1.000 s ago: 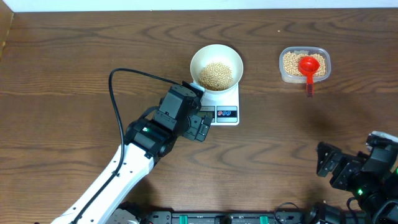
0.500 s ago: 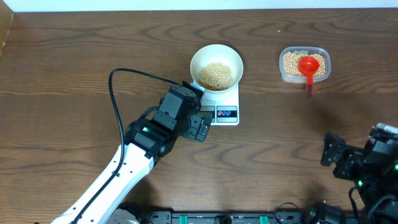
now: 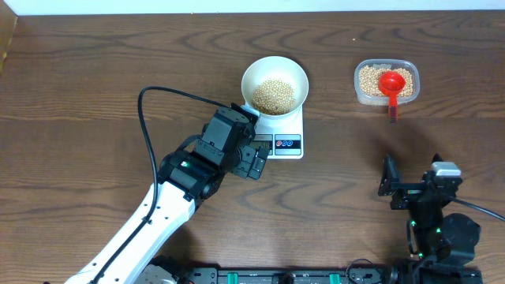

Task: Scoop item into bowl and weigh 50g on scale

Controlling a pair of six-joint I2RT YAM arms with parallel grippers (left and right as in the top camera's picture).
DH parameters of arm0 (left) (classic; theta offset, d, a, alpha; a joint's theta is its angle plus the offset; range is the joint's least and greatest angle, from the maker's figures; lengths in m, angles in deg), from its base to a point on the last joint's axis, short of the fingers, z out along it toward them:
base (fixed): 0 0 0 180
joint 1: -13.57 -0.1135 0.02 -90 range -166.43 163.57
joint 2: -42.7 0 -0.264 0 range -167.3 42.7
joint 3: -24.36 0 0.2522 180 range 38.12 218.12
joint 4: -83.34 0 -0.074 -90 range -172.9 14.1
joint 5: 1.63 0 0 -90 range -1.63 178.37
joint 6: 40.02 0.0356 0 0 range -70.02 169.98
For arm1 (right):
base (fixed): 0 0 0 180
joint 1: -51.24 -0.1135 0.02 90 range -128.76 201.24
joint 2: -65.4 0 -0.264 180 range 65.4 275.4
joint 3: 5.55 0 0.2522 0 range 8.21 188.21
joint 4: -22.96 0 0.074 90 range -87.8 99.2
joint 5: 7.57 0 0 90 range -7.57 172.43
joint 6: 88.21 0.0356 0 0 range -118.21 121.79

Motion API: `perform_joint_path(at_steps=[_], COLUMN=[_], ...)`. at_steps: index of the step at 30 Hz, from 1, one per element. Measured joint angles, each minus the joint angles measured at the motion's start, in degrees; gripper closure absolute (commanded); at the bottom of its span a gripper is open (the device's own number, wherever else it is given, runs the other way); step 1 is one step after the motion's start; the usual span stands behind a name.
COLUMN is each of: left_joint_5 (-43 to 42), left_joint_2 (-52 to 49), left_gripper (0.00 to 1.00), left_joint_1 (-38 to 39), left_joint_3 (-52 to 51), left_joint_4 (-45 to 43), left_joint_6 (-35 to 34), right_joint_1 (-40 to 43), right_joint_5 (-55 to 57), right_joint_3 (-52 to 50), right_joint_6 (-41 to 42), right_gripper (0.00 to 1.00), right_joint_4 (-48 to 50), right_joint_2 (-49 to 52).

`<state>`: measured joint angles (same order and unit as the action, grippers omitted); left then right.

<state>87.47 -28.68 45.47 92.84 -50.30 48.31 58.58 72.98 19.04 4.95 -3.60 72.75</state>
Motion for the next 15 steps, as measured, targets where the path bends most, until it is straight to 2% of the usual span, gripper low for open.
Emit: perform_joint_path(at_steps=[5, 15], left_joint_5=[0.0, 0.0], left_joint_2=[0.0, 0.0], left_gripper=[0.0, 0.0], left_joint_1=[0.0, 0.0], left_joint_3=[0.0, 0.0], left_joint_4=[0.0, 0.0], left_joint_6=[0.0, 0.0], right_joint_1=[-0.68, -2.23], right_joint_5=[0.42, 0.94], right_joint_3=[-6.8, -9.14], right_joint_6=[0.0, 0.0], right_gripper=[0.01, 0.01], right_joint_4=[6.03, 6.84], right_joint_2=[-3.63, -6.51])
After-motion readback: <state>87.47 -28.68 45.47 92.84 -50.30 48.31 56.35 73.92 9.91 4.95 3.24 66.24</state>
